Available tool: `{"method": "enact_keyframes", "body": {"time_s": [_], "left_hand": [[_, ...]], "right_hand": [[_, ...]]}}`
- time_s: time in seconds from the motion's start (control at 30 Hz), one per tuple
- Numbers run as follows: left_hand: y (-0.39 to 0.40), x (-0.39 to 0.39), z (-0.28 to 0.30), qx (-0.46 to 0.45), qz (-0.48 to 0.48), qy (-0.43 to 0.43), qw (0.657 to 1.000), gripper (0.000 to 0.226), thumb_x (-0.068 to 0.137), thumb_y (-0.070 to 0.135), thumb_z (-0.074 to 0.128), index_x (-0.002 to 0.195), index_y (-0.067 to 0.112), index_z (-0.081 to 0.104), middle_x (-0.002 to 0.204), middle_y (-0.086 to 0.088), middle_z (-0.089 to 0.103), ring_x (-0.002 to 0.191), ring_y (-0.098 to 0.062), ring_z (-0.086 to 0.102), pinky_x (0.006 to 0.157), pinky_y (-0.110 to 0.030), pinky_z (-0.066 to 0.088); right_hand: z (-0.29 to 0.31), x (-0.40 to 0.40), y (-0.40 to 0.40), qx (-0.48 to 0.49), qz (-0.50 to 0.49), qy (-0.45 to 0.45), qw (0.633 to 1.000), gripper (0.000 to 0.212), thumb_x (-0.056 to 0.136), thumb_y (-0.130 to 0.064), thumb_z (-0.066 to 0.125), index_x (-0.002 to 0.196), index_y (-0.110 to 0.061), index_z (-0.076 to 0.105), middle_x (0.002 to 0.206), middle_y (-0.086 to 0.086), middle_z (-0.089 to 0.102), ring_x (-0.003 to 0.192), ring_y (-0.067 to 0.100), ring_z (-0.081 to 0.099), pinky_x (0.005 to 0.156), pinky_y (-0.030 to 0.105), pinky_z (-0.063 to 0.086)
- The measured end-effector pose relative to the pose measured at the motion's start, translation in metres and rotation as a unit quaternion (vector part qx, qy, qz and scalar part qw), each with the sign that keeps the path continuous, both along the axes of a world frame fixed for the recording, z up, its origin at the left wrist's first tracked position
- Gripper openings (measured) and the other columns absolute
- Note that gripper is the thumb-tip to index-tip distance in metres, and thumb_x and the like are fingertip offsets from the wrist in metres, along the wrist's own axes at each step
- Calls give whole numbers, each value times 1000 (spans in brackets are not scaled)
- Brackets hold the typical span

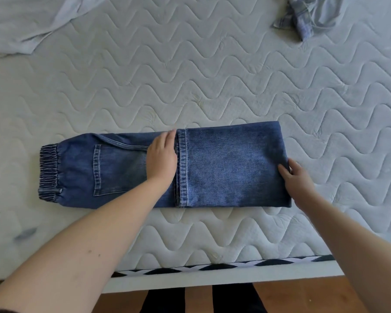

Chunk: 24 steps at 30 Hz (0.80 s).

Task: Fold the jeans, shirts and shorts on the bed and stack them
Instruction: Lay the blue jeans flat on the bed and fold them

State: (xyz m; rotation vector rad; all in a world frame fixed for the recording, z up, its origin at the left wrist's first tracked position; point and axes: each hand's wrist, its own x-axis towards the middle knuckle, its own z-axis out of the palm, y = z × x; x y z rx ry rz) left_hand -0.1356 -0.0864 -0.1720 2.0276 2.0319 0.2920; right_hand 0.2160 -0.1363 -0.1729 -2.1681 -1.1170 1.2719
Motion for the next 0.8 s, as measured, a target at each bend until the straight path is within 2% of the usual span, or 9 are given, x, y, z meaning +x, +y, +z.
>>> {"method": "enact_keyframes", "body": {"time_s": [0.07,0.17,0.23,0.37,0.43,0.53,0.6,0.7,0.8], "left_hand": [[-15,-1,-9,-23,-24,18,999,56,94,10,53,148,5,37,147,-14,45,134,-30,42,111,-40,33],[-30,-2,-24,-119,-50,78,989,59,103,28,32,155,9,15,162,-6,17,149,-20,14,120,-37,13],[-32,-2,-26,-145,-54,110,982,62,102,33,26,156,13,6,164,-1,7,150,-16,5,121,-39,7],[-17,-9,-15,-158,-89,143,973,66,98,40,34,155,14,13,162,-2,15,147,-20,16,117,-43,16],[-6,-17,-6,-164,-121,123,971,66,96,42,42,153,15,22,157,-3,24,141,-22,26,112,-43,24],[5,-29,7,-186,-111,29,976,58,96,37,48,149,17,34,149,-3,38,135,-24,38,108,-43,33],[5,-35,21,-188,-51,-119,974,47,96,26,49,142,17,47,140,-3,50,128,-22,47,108,-39,38],[2,-52,52,-161,75,-287,941,33,92,9,45,114,21,67,115,4,68,106,-10,61,97,-26,44],[-2,-79,86,-149,157,-384,898,34,91,3,39,91,20,69,81,12,72,77,4,65,75,-10,47]], "right_hand": [[13,-3,-2,20,7,-7,1000,16,99,-29,49,99,-36,63,95,-9,68,89,14,62,66,29,41],[33,-10,-5,42,16,-7,999,16,99,-31,50,94,-35,64,87,-10,69,81,13,63,66,34,47],[50,-17,-6,63,25,-3,998,16,98,-32,50,95,-37,65,82,-12,68,75,8,62,65,34,46],[92,-42,-5,89,58,32,994,19,94,-39,50,102,-35,66,84,-7,71,79,15,66,67,39,50],[116,-62,0,103,87,42,990,22,92,-42,48,101,-31,66,79,-6,69,73,11,63,66,37,48],[154,-98,9,131,132,50,981,22,91,-41,47,101,-31,65,77,-4,67,71,12,61,64,36,46],[178,-125,14,149,162,59,974,22,92,-38,48,105,-38,65,81,-4,70,74,13,64,65,28,49],[206,-169,19,168,194,85,963,23,94,-34,50,108,-42,66,82,-3,71,75,11,64,61,16,46],[215,-214,25,171,214,87,958,26,98,-28,53,117,-40,65,85,-9,72,78,6,66,70,27,52]]}}
